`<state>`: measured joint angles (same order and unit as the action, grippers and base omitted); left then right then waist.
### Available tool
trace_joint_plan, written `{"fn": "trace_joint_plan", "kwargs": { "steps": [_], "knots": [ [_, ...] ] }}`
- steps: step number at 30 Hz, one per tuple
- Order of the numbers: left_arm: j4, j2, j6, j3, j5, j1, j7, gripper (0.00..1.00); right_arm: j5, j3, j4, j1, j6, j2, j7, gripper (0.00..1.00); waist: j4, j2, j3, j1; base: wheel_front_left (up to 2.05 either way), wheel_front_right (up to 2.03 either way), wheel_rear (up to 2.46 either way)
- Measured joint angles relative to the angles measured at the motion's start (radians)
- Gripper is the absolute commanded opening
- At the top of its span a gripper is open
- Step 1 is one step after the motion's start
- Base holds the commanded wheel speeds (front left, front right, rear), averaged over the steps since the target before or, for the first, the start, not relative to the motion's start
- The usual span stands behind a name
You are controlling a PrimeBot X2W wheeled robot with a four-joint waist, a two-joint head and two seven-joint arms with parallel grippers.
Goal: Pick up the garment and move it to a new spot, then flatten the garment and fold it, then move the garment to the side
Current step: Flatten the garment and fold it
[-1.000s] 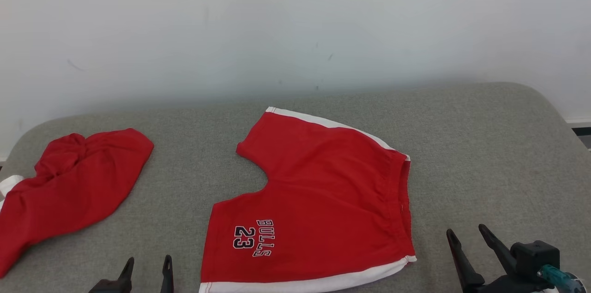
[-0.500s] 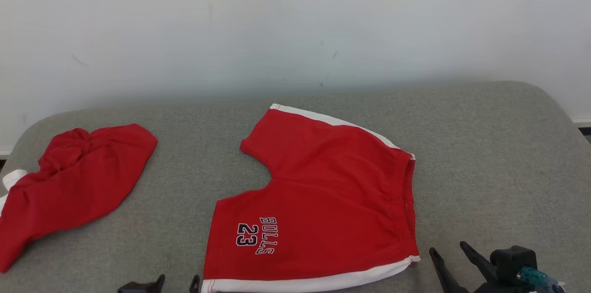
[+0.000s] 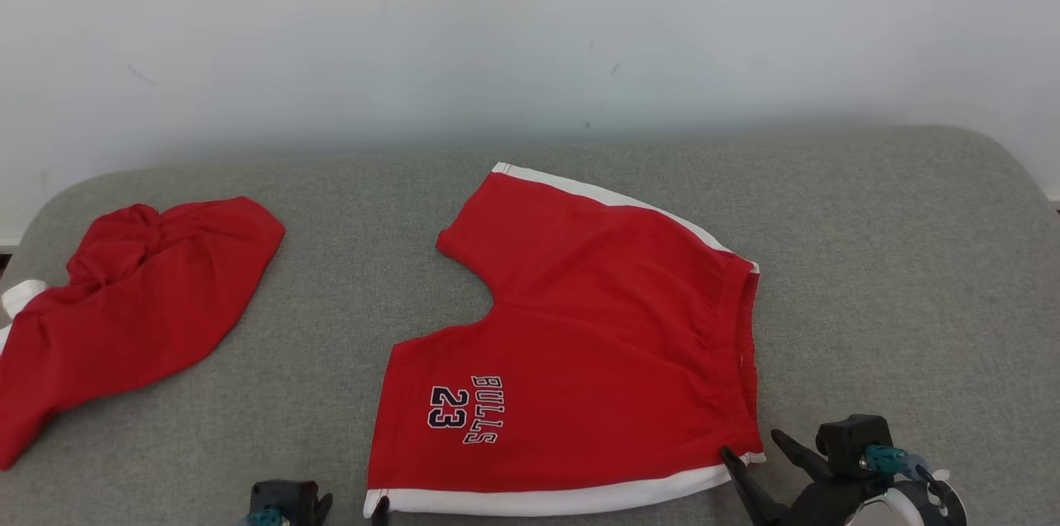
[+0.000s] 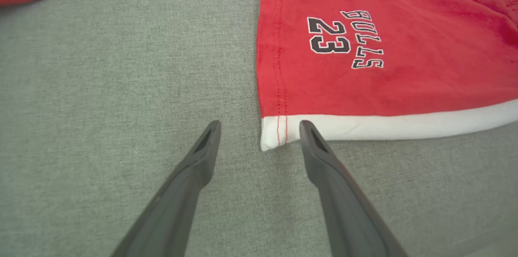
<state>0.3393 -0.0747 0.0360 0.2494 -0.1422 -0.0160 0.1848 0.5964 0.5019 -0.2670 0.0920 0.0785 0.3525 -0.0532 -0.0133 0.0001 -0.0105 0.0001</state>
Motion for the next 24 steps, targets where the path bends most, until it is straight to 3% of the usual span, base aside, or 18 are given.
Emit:
{"fn": "trace_joint_plan", "kwargs": {
  "steps": [10,11,12,13,14,15,16,17,24],
  "knots": [
    [0.128,0.011,0.017,0.025,-0.007,-0.072,0.017,1.00,-0.008,0.030,-0.080,0.044,-0.010,-0.028,-0.043,1.00,-0.010,0.0000,0.024,0.0000,0.00,0.00,0.00],
    [0.137,0.011,0.017,0.026,-0.004,-0.078,0.018,0.85,-0.008,0.035,-0.086,0.045,-0.010,-0.030,-0.044,1.00,-0.011,0.0000,0.027,0.0000,0.00,0.00,0.00],
    [0.144,0.012,0.017,0.025,-0.004,-0.081,0.017,0.51,-0.009,0.039,-0.089,0.046,-0.011,-0.033,-0.045,1.00,-0.012,0.0000,0.030,0.0000,0.00,0.00,0.00],
    [0.154,0.013,0.016,0.024,-0.007,-0.085,0.017,0.38,-0.009,0.040,-0.093,0.049,-0.013,-0.037,-0.045,1.00,-0.013,0.0000,0.033,-0.0001,0.00,0.00,0.00],
    [0.167,0.012,0.016,0.024,-0.008,-0.095,0.017,0.13,-0.009,0.040,-0.099,0.058,-0.013,-0.041,-0.046,1.00,-0.014,0.0000,0.037,0.0000,0.00,0.00,0.00],
    [0.176,0.012,0.017,0.024,-0.009,-0.104,0.017,0.00,-0.009,0.040,-0.107,0.066,-0.013,-0.044,-0.050,1.00,-0.015,0.0000,0.041,0.0000,0.00,0.00,0.00],
    [0.188,0.012,0.017,0.024,-0.012,-0.114,0.017,0.00,-0.009,0.042,-0.115,0.075,-0.014,-0.046,-0.052,0.35,-0.016,0.0000,0.044,0.0000,0.00,0.00,0.00],
    [0.195,0.013,0.017,0.026,-0.014,-0.120,0.016,0.00,-0.009,0.042,-0.120,0.082,-0.014,-0.048,-0.052,0.00,-0.017,0.0000,0.048,0.0000,0.00,0.00,0.00],
    [0.225,0.018,0.017,0.029,-0.017,-0.136,-0.017,0.00,-0.008,0.039,-0.150,0.086,-0.026,-0.065,-0.037,0.00,-0.016,0.0000,0.053,0.0000,0.00,0.00,0.00]
  ]
}}
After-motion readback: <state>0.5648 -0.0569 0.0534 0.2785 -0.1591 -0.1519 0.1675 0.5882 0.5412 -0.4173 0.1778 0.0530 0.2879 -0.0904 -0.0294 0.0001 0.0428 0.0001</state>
